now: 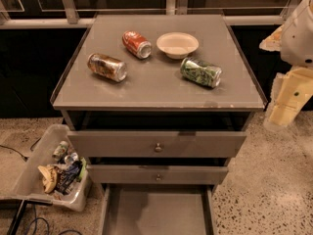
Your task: Place green can into bottom drawer
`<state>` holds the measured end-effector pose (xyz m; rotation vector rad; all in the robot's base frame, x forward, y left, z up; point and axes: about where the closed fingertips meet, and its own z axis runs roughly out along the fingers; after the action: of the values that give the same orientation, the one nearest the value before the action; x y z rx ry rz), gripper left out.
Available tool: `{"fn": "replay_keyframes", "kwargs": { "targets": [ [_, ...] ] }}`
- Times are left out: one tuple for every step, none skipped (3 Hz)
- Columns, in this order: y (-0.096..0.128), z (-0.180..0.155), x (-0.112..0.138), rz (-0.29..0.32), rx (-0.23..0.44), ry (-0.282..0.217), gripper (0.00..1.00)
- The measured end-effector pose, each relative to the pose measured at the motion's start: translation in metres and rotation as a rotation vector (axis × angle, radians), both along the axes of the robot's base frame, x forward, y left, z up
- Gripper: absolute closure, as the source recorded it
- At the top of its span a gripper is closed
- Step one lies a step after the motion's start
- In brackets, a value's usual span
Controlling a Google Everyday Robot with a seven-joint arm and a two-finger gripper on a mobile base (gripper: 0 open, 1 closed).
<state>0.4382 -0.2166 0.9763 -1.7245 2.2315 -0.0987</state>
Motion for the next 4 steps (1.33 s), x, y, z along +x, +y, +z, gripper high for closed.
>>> {"fn": "replay_keyframes", "kwargs": {
  "targets": [
    [0.003,0.001,0.003,0.003,0.002,-0.015,0.0],
    [0.013,0.002,0.023,0.022,0.065,-0.054,0.0],
    [0.014,0.001,0.053,0.025,0.202,-0.097,0.0],
    [0.028,-0.003,0.089,0.01,0.306,-0.135,0.0]
  ]
}}
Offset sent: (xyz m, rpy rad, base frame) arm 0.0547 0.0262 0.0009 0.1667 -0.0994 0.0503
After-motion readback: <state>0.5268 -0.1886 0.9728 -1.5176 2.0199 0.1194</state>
